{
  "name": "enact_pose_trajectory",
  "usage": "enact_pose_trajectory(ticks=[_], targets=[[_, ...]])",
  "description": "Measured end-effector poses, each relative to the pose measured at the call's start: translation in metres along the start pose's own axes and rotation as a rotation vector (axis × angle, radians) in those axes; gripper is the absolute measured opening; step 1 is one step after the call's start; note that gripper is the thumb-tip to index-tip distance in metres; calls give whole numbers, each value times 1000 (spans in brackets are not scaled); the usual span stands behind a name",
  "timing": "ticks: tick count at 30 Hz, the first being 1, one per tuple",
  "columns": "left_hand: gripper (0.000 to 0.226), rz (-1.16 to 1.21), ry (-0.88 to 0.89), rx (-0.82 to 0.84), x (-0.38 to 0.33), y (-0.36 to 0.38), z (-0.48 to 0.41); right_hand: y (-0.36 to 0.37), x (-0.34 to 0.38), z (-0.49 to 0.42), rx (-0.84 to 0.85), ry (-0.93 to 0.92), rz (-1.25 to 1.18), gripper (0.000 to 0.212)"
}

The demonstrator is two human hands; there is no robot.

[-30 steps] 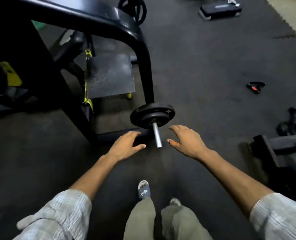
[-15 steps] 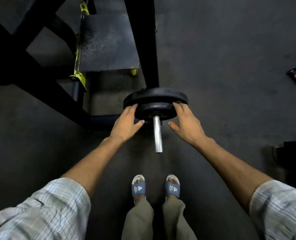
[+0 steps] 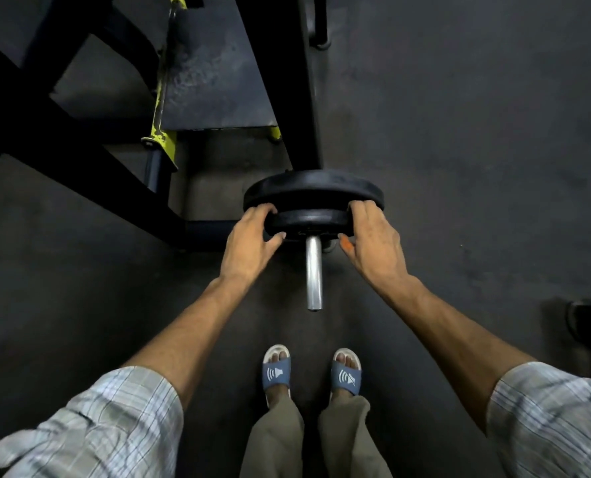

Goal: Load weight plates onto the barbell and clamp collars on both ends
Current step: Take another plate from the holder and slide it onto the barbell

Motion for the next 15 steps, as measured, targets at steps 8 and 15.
enact_pose_trajectory(ticks=[8, 15], targets=[[43, -95, 56, 146, -1, 5, 15, 9, -12, 15, 56, -114, -90, 40], [42, -106, 44, 295, 9, 24, 57, 43, -8, 64, 274, -158, -177, 43]])
Point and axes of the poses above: each hand's wrist, its own z-axis away from the middle knuckle, its own y-axis out of the palm, x = y × z, the point moved 10 cm from there along -z, towards the middle knuckle, and after that the axes turned 11 degrees about z, right-handed, at the moved point
